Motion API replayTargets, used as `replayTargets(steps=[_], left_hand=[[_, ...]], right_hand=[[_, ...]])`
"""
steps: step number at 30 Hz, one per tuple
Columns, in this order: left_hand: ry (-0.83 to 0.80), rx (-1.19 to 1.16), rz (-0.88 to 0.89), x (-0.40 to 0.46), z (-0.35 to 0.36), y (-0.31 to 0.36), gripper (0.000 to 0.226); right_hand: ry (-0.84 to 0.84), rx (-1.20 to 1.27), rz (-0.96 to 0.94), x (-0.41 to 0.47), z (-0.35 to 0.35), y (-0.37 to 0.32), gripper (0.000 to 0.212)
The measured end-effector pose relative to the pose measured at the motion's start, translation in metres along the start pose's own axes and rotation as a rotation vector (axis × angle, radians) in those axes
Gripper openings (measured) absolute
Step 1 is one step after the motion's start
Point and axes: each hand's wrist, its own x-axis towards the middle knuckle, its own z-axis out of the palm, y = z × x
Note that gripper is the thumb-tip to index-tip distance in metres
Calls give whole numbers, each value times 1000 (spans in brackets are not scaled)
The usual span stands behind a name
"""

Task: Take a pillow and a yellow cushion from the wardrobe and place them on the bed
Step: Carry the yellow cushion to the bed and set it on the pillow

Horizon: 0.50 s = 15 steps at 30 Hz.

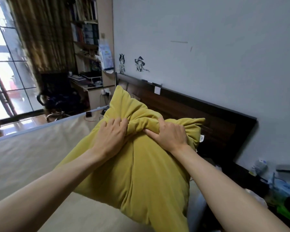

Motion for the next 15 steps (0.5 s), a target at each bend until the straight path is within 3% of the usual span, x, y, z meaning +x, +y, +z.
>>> replayTargets(steps=[7,15], left_hand=[[-154,100,-126,96,107,67,32],[-242,73,-195,202,184,137,34]], right_hand=[[-82,160,-76,53,128,120,90],[-165,238,-149,112,200,243,93]])
